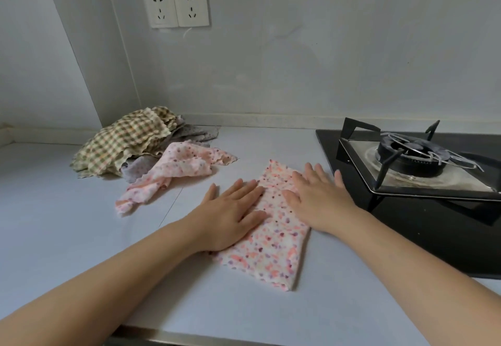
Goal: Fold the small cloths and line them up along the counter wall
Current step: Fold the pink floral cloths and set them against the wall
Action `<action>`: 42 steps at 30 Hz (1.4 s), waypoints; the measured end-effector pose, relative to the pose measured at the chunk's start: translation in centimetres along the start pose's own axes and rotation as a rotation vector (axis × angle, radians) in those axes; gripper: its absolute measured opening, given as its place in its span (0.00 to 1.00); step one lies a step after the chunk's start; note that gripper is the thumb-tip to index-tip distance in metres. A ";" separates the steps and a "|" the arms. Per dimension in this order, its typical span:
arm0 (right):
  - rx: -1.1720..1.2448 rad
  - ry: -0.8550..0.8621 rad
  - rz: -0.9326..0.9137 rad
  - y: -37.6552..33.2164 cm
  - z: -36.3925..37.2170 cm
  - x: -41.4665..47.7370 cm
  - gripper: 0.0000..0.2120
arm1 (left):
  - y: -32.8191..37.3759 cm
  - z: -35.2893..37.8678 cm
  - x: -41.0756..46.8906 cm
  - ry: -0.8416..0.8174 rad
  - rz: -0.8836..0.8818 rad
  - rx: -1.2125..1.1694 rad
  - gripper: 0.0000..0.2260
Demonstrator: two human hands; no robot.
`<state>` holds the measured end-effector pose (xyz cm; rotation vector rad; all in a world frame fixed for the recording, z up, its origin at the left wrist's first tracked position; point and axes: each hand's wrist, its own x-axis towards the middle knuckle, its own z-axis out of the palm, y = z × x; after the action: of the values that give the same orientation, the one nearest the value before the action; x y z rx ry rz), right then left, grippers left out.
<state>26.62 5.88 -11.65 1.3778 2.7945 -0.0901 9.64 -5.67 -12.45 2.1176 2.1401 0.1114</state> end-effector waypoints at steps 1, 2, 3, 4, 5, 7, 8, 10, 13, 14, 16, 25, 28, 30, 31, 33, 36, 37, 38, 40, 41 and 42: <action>-0.012 0.042 -0.006 0.0 -0.1 -0.1 0.28 | 0.3 0.0 -0.2 0.011 -0.022 0.003 0.29; 0.001 0.062 -0.023 -0.1 -0.1 -0.2 0.27 | 0.7 -0.1 -0.5 0.046 -0.039 0.010 0.29; 0.030 0.048 -0.048 -0.1 -0.2 -0.3 0.27 | 1.0 0.0 -0.8 0.120 -0.049 0.017 0.29; 0.063 0.008 -0.074 -0.1 -0.3 -0.3 0.27 | 1.3 -0.1 -0.9 0.237 -0.059 0.017 0.28; 0.092 -0.033 -0.103 -0.2 -0.3 -0.4 0.27 | 1.5 -0.2 -0.9 0.365 -0.067 0.015 0.26; 0.151 -0.057 -0.183 -0.2 -0.4 -0.5 0.26 | 1.0 -0.4 -0.4 0.482 -0.065 0.009 0.21; 0.175 -0.049 -0.226 -0.3 -0.4 -0.6 0.25 | 0.5 -0.4 0.1 0.443 -0.038 -0.003 0.21; 0.184 -0.024 -0.272 -0.4 -0.4 -0.7 0.24 | -0.6 -0.3 1.0 0.243 0.014 -0.024 0.24; 0.183 0.008 -0.297 -0.2 -0.6 -1.0 0.23 | -1.6 0.1 1.8 0.175 -0.059 -0.001 0.27; 0.202 0.014 -0.319 -0.1 -0.8 -1.1 0.23 | -1.8 0.1 1.7 0.231 -0.104 0.003 0.29; 0.213 0.027 -0.377 0.0 -0.9 -1.2 0.28 | -1.9 0.2 1.4 0.332 -0.152 -0.019 0.30; 0.087 0.041 -0.440 2.0 -1.6 -1.2 0.41 | 0.3 -0.7 -1.1 0.329 0.554 -0.130 0.16; 0.063 -0.010 -0.467 2.1 -1.8 -1.3 0.39 | 0.5 -0.4 -0.8 0.415 0.533 -0.224 0.05; 0.085 -0.006 -0.540 1.8 -1.9 -1.4 0.35 | 0.3 -0.4 -1.0 0.431 0.414 -0.402 0.03; 0.125 0.011 -0.585 1.4 -2.0 -1.7 0.34 | 0.3 -0.5 -1.2 0.406 0.369 -0.499 0.04; 0.232 0.035 -0.636 0.5 -2.0 -2.1 0.30 | 0.5 -0.7 -1.5 0.389 0.316 -0.605 0.08; 0.284 0.042 -0.658 -0.3 -1.5 -2.4 0.18 | 0.1 -1.0 -1.3 0.523 0.241 -0.648 0.13; 0.335 0.048 -0.655 -0.3 -1.4 -2.3 0.16 | -0.5 -1.0 -1.2 0.584 0.207 -0.640 0.11; 0.416 0.049 -0.634 -0.1 -1.4 -2.3 0.17 | -1.1 -1.1 -1.1 0.630 0.172 -0.613 0.10; 0.562 0.054 -0.581 0.4 -1.4 -2.4 0.20 | -2.2 -1.3 -1.1 0.642 0.126 -0.515 0.13; 0.597 0.057 -0.560 0.6 -1.5 -2.4 0.20 | -2.7 -1.3 -1.1 0.614 0.129 -0.465 0.16; 0.618 0.059 -0.543 0.8 -1.6 -2.4 0.19 | -3.0 -1.4 -1.2 0.572 0.149 -0.418 0.18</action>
<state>28.70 4.55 -10.01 0.6037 3.2486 -0.9998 6.45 -6.87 -11.41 2.1453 1.9518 1.1938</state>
